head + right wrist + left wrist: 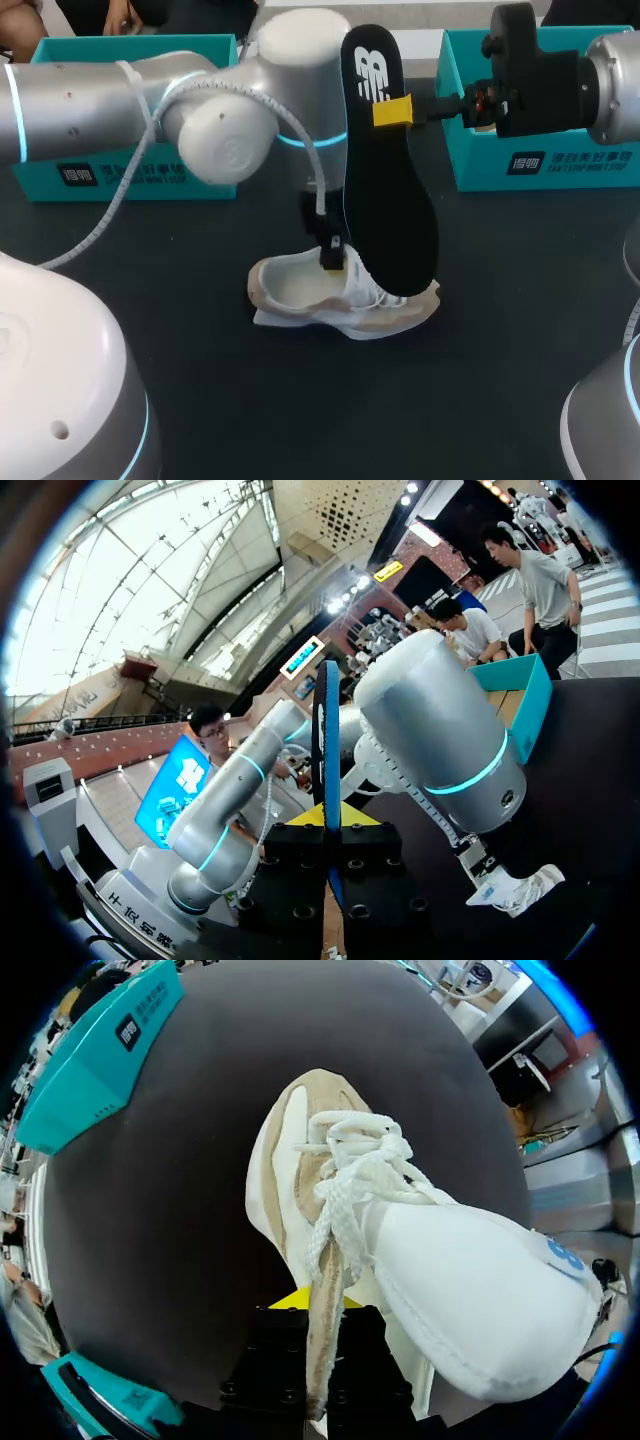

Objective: Take the shoe out of the shoebox, open the shoe tongue, remove and reinsert the insole, then place the shoe into the shoebox

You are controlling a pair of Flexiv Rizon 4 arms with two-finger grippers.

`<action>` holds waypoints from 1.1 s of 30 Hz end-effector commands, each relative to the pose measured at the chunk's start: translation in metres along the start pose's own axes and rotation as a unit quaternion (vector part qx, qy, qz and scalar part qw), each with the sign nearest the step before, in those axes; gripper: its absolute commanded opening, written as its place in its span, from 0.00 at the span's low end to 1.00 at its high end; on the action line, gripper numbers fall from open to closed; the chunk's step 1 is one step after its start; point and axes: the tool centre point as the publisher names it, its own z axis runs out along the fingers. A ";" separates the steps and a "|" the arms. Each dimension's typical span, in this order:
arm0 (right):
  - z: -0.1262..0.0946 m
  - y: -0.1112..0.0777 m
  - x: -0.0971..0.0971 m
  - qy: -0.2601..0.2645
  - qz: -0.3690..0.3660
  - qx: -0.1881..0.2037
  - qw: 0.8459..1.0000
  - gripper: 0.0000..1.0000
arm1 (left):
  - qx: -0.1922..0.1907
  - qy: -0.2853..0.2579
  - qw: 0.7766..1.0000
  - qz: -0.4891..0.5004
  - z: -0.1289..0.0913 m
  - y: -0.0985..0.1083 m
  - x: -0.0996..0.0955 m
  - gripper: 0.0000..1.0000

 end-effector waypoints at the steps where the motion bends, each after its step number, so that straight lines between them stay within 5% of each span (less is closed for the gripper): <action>1: 0.003 0.001 -0.001 0.000 0.000 0.001 1.000 0.00 | -0.044 0.191 0.947 0.254 -0.014 0.006 -0.012 0.00; 4: 0.003 0.001 -0.001 0.000 0.000 0.001 1.000 0.00 | -0.076 0.208 0.925 0.308 -0.010 0.005 -0.012 0.00; 8: 0.003 0.001 -0.001 0.000 0.000 0.001 1.000 0.00 | -0.137 0.249 0.844 0.455 -0.009 0.010 -0.003 0.00; 15: 0.003 0.001 -0.001 0.000 0.000 0.001 1.000 0.00 | -0.104 0.250 0.710 0.650 -0.030 0.022 -0.004 0.00; 33: 0.003 0.001 -0.001 0.000 0.000 0.001 1.000 0.00 | -0.104 0.250 0.710 0.650 -0.030 0.022 -0.004 0.00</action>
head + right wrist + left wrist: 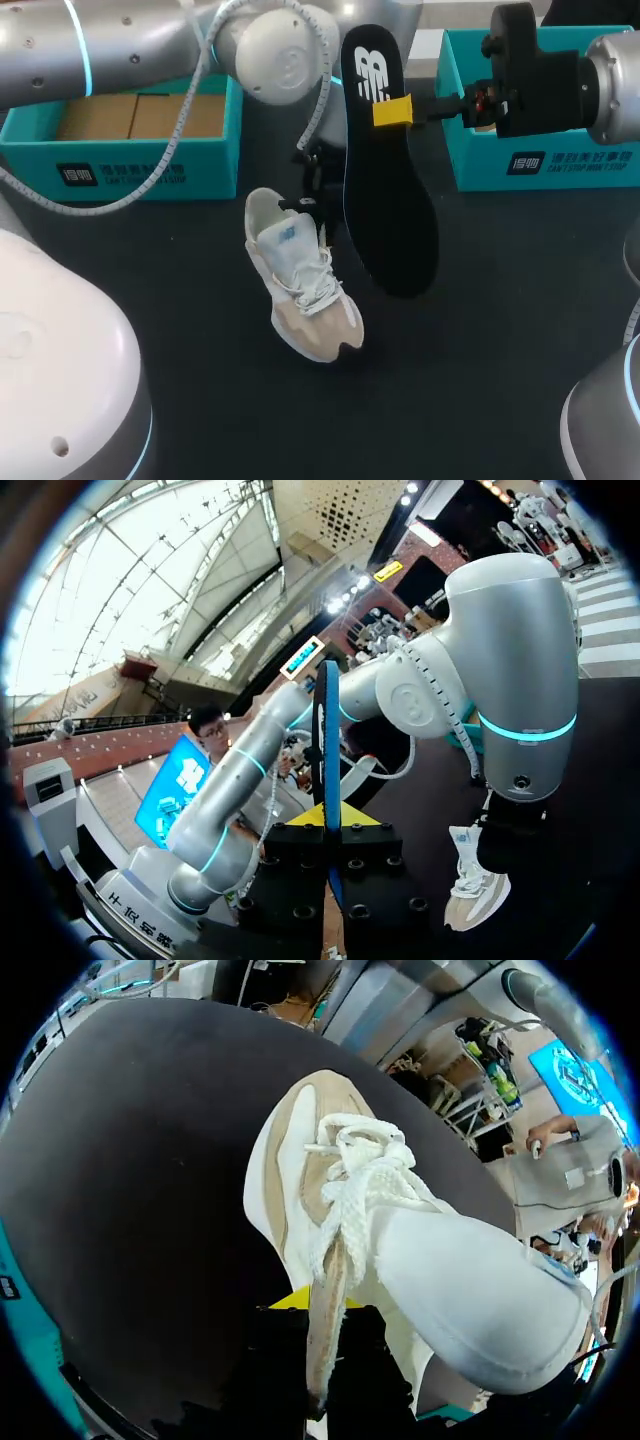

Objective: Take the shoe out of the shoebox, open the shoe tongue, remove and reinsert the insole, then place the shoe into the shoebox

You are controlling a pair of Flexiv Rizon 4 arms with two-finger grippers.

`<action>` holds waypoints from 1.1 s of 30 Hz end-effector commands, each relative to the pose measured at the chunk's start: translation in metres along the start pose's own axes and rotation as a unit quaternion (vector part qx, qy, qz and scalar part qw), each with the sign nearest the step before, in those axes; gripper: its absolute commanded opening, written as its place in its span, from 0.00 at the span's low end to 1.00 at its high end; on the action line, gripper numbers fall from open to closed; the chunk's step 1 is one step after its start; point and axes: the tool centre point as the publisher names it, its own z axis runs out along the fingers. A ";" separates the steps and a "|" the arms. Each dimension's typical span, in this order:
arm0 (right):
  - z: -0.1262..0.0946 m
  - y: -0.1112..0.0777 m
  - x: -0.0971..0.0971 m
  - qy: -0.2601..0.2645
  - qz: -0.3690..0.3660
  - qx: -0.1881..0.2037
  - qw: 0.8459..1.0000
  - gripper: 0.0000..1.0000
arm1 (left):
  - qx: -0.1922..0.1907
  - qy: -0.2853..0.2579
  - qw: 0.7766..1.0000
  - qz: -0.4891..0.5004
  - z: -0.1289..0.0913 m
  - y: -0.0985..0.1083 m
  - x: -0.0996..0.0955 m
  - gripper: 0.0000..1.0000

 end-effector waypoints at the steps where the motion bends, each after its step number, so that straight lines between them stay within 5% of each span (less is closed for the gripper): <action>1: 0.003 0.001 -0.001 0.000 0.000 0.001 1.000 0.00 | -0.039 0.082 0.972 0.219 -0.004 0.000 -0.005 0.00; 19: 0.003 0.001 -0.001 0.000 0.000 0.001 1.000 0.00 | -0.025 0.040 0.982 0.182 0.000 -0.003 -0.019 0.00; 33: 0.003 0.001 -0.001 0.000 0.000 0.001 1.000 0.00 | -0.039 0.029 0.989 0.139 0.010 -0.022 -0.052 0.00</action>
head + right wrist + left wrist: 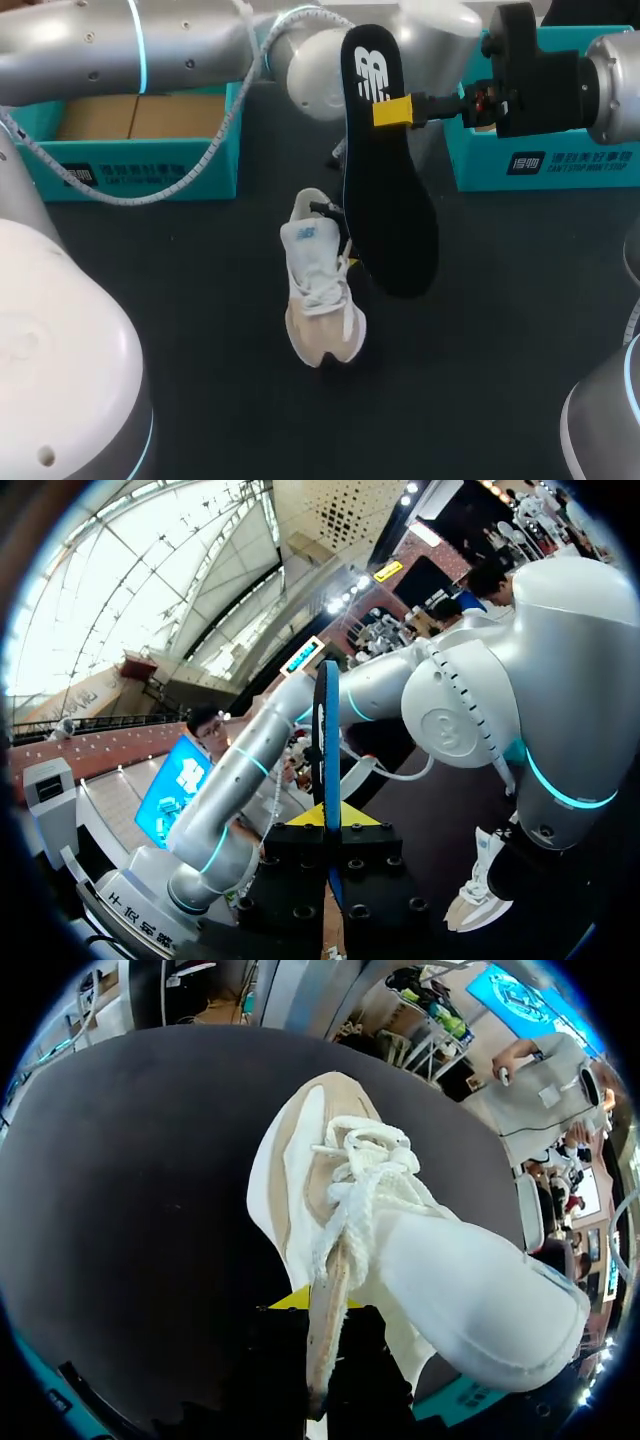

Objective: Take the shoe out of the shoebox, open the shoe tongue, remove and reinsert the insole, then place the shoe into the shoebox

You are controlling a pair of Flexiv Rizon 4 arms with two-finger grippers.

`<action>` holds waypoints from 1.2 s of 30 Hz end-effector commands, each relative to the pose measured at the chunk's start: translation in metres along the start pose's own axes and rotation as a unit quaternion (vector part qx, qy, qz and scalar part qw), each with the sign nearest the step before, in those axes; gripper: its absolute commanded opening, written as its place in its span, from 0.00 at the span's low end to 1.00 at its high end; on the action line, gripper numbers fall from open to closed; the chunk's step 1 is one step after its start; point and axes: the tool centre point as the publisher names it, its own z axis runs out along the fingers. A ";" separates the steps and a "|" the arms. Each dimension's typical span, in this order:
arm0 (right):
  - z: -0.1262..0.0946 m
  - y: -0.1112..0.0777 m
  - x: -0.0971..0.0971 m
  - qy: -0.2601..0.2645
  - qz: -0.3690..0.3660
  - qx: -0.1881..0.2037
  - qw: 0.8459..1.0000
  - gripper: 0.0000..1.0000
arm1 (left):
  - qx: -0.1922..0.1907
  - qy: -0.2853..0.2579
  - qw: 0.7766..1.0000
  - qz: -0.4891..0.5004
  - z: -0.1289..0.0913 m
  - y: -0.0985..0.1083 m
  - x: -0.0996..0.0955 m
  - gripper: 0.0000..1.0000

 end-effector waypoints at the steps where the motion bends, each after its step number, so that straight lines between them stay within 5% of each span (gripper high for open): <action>1: 0.004 0.001 -0.001 0.000 0.000 0.001 1.000 0.00 | -0.002 0.005 1.000 -0.008 0.001 -0.006 -0.010 0.00; 25: 0.004 0.001 -0.001 0.000 0.000 0.001 1.000 0.00 | 0.005 0.041 0.999 -0.011 0.048 -0.025 -0.027 0.00; 27: 0.004 0.001 -0.001 0.000 0.000 0.001 1.000 0.00 | 0.008 0.042 0.999 -0.012 0.050 -0.025 -0.027 0.86; 28: 0.004 0.001 -0.001 0.000 0.000 0.001 1.000 0.00 | 0.008 0.042 0.999 -0.012 0.050 -0.026 -0.027 1.00; 36: 0.004 0.001 -0.001 0.000 0.000 0.001 1.000 0.00 | 0.011 -0.011 1.000 -0.011 0.023 -0.028 -0.014 1.00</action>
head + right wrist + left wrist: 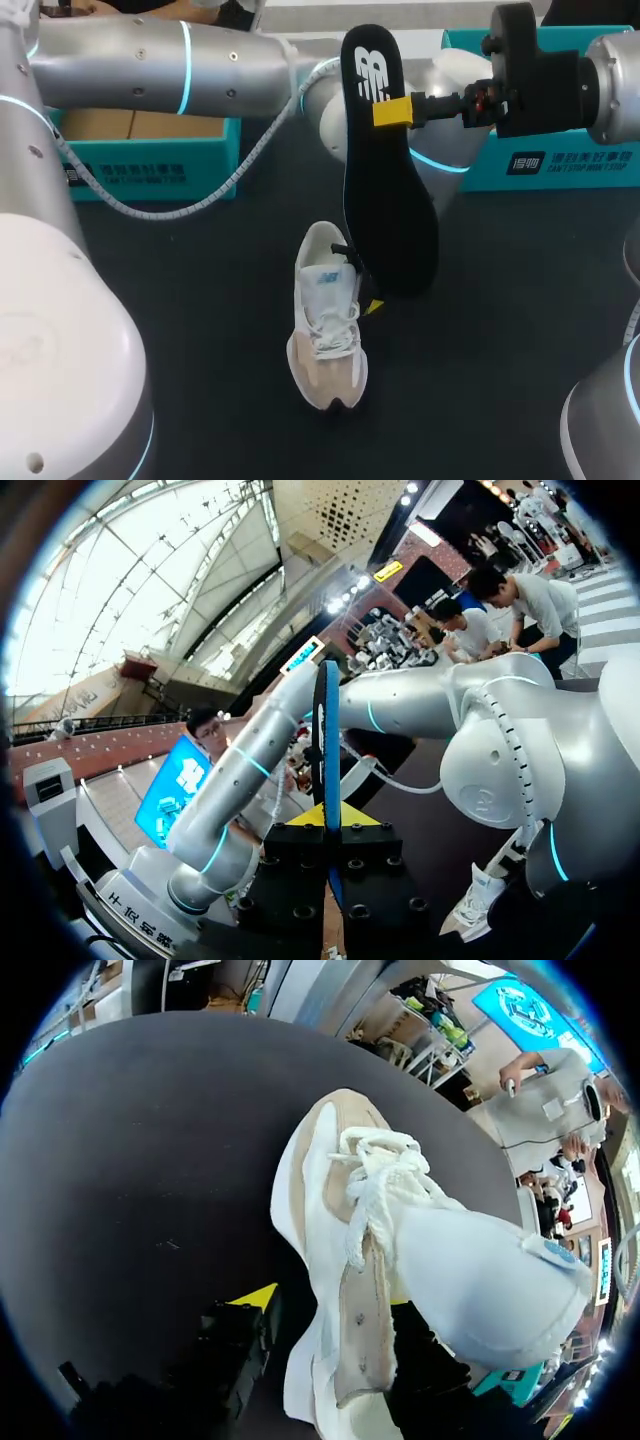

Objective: Take the shoe out of the shoebox, open the shoe tongue, remove and reinsert the insole, then place the shoe into the shoebox

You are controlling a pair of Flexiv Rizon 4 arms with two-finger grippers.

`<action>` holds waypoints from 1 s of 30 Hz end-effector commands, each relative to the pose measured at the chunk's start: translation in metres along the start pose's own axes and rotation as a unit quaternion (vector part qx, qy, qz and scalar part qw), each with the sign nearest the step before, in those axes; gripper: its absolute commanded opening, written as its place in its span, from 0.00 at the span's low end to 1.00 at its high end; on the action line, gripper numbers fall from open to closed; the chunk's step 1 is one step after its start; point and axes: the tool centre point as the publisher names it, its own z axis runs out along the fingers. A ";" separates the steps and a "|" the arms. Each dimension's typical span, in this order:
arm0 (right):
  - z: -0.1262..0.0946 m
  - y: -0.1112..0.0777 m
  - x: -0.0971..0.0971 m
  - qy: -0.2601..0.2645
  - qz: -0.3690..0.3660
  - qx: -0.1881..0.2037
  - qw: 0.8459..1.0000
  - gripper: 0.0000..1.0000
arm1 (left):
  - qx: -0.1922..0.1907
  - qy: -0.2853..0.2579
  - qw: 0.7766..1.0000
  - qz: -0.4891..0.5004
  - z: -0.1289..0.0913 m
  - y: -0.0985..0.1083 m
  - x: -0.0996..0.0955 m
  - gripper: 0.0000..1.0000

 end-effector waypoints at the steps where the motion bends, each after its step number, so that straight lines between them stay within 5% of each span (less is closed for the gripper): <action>1: 0.004 0.001 -0.001 0.000 0.000 0.001 1.000 0.00 | 0.001 -0.041 0.999 -0.006 -0.022 0.001 0.020 1.00; 18: 0.004 0.001 -0.001 0.000 0.000 0.001 1.000 0.00 | -0.003 -0.207 0.978 -0.018 -0.104 0.054 0.049 1.00; 30: 0.004 0.001 -0.001 0.000 0.000 0.001 1.000 0.00 | -0.016 -0.342 0.936 0.076 -0.152 0.040 0.097 1.00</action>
